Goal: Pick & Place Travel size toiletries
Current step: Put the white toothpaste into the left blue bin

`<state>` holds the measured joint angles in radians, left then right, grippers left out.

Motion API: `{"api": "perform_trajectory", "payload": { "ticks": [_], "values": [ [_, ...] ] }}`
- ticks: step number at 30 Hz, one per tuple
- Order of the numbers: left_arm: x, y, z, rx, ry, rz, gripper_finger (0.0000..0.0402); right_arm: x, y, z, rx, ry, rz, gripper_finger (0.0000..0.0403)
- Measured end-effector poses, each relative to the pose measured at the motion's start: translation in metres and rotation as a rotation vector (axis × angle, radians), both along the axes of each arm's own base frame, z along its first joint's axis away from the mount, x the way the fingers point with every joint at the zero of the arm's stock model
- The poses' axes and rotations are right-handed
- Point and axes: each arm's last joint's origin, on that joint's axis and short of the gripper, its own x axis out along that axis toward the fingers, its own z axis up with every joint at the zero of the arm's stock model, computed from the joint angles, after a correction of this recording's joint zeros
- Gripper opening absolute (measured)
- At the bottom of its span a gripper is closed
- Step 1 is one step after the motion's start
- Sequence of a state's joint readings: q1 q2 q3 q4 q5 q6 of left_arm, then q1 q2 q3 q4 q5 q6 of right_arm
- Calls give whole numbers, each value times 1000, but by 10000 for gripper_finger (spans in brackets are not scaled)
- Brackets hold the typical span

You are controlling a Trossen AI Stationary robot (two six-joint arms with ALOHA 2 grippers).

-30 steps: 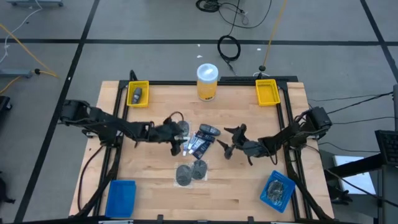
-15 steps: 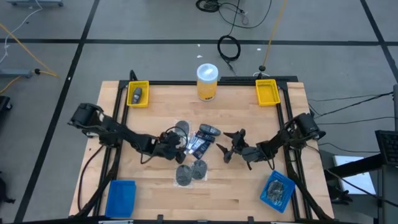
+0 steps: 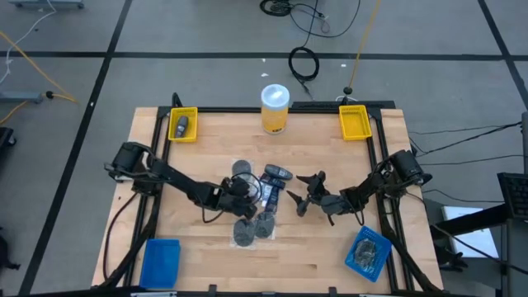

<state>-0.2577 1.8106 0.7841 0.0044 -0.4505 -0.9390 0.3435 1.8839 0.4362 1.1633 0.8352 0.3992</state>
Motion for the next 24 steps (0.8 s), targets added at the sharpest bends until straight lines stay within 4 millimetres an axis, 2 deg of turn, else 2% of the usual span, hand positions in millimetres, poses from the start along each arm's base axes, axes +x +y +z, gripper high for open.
{"api": "perform_trajectory", "payload": {
  "ticks": [4,9,16,20,24],
  "values": [
    [-3,4,4,9,30,-12,108,0,0,0,0,1,1,325],
    [-10,7,23,-23,87,-92,69,0,0,-1,-1,6,0,325],
    [-30,8,82,-106,176,-242,64,-1,0,-3,9,18,-7,325],
    [-47,-2,118,-292,194,-373,66,-1,-1,-2,15,14,-9,325],
    [-68,-21,140,-503,232,-397,66,-1,0,-2,18,4,-9,325]
  ]
}}
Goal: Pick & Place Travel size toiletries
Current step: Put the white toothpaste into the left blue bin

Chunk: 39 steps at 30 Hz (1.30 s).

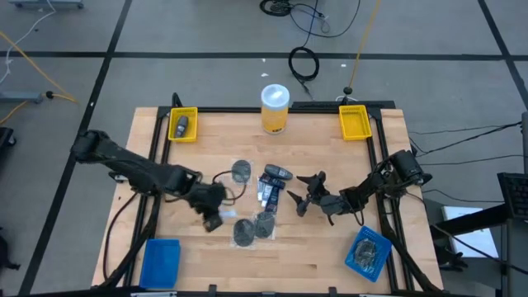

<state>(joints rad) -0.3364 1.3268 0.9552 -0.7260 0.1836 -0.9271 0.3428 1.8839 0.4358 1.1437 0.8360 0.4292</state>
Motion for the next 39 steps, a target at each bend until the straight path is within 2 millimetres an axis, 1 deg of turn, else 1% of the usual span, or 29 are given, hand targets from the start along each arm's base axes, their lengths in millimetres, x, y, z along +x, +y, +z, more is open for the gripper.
{"api": "perform_trajectory", "payload": {
  "ticks": [4,7,11,16,17,19,21,23,26,32,39],
  "values": [
    [-24,-24,11,-188,158,77,67,2,-2,4,-6,-30,-2,325],
    [-40,-47,15,-316,304,162,67,4,-3,8,-24,-56,-3,325],
    [-68,-80,21,-432,526,305,67,6,-6,12,-47,-82,-3,325],
    [-106,-114,22,-453,761,502,67,6,-8,14,-54,-91,-8,325],
    [-114,-119,22,-450,786,537,67,6,-8,13,-54,-91,-8,325],
    [-124,-125,20,-415,787,549,67,6,-8,13,-54,-90,-6,325],
    [-128,-127,14,-367,743,561,67,6,-7,13,-52,-90,2,325],
    [-128,-125,7,-290,715,587,67,7,-7,14,-46,-94,17,325],
    [-129,-122,0,-205,732,610,67,7,-7,14,-45,-98,18,325],
    [-130,-118,-7,-120,747,670,67,11,-6,16,-42,-108,18,325],
    [-122,-128,-26,-47,752,707,67,11,-6,16,-41,-109,17,325]
  ]
}}
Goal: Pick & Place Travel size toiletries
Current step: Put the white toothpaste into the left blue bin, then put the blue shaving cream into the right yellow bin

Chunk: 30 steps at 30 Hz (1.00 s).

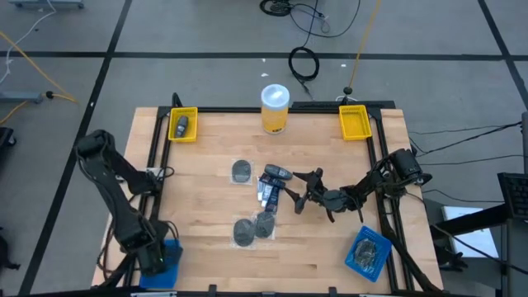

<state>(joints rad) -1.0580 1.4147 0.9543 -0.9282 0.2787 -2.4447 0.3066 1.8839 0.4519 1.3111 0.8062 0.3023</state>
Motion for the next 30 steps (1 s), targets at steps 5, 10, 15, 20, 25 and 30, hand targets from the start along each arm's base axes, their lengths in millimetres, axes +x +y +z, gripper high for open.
{"api": "perform_trajectory", "payload": {
  "ticks": [5,10,15,20,25,30],
  "values": [
    [6,-6,-11,16,8,5,67,0,0,0,6,-4,-1,325],
    [7,-6,-11,15,5,-2,67,0,0,0,10,-6,-1,325],
    [7,-5,-15,8,-2,-18,81,3,2,2,12,-11,29,325],
    [7,-4,-18,-10,-9,-60,153,6,3,3,8,-10,54,325],
    [6,2,-4,-98,12,-73,242,6,3,3,8,-10,54,325],
    [15,23,20,-62,-308,-89,286,7,4,3,9,-8,75,325]
  ]
}}
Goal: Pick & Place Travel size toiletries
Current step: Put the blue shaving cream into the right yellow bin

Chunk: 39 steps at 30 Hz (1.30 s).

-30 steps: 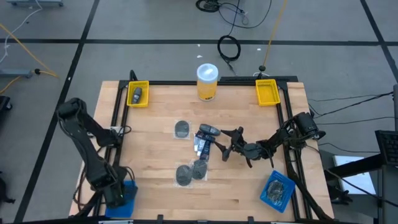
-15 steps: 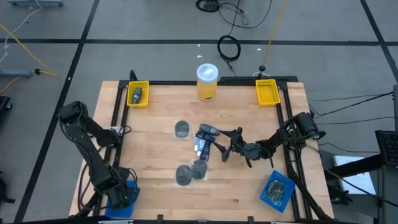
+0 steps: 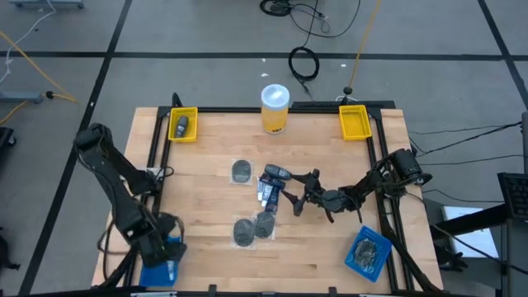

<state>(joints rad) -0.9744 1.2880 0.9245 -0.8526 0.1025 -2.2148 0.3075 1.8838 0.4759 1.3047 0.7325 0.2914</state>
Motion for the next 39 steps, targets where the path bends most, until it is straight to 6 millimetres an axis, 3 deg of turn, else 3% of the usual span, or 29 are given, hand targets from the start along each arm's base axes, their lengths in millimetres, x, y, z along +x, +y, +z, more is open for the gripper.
{"api": "perform_trajectory", "payload": {
  "ticks": [4,7,17,23,31,35,39],
  "values": [
    [18,18,16,197,-435,-84,282,1,3,0,-17,14,116,325],
    [35,32,24,402,-634,-200,268,2,5,0,-31,23,188,325],
    [98,101,14,905,-647,-620,213,1,13,6,-65,-24,278,325],
    [129,143,-24,1072,-843,-759,182,4,7,12,-44,-68,247,325],
    [130,188,-68,1166,-873,-619,160,-12,-12,85,-177,-112,-68,325],
    [124,195,-83,1161,-829,-547,157,-28,-31,126,-106,-94,-121,325],
    [120,200,-94,1225,-774,-489,156,-43,-55,144,39,104,-96,325]
  ]
}}
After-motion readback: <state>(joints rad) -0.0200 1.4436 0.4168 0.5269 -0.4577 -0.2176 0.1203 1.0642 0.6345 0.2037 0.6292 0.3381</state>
